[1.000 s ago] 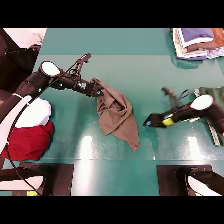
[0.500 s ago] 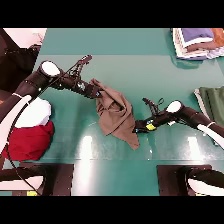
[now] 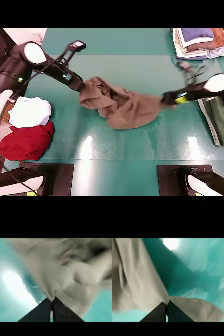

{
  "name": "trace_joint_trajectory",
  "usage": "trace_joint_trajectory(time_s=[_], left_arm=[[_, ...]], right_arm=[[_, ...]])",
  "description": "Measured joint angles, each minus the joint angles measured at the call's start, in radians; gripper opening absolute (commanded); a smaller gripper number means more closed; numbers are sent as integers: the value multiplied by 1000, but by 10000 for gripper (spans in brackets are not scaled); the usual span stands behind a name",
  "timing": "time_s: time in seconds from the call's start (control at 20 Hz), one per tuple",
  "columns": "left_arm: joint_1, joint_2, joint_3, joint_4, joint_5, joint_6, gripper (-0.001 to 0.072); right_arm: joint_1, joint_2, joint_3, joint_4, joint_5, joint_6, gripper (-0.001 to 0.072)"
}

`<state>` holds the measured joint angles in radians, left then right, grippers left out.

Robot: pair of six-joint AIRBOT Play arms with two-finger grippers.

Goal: Fold the shirts.

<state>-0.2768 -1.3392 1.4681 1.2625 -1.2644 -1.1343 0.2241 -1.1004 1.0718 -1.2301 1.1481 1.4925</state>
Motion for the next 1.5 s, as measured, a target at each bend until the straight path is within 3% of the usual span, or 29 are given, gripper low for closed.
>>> trace_joint_trajectory(time_s=[0.35,0.65,0.95,1.2,1.5], left_arm=[[0,187,30,303,60,-27,26],[0,330,164,386,190,-55,26],[0,400,399,405,228,-61,26],[2,429,594,314,138,-63,26],[2,410,465,238,49,-64,26]], right_arm=[[-230,155,279,-63,25,20,13],[-269,181,494,-61,35,13,13],[-275,185,702,-76,63,-12,12],[-276,173,897,-88,150,-18,12],[-272,44,930,-91,357,-12,12]])
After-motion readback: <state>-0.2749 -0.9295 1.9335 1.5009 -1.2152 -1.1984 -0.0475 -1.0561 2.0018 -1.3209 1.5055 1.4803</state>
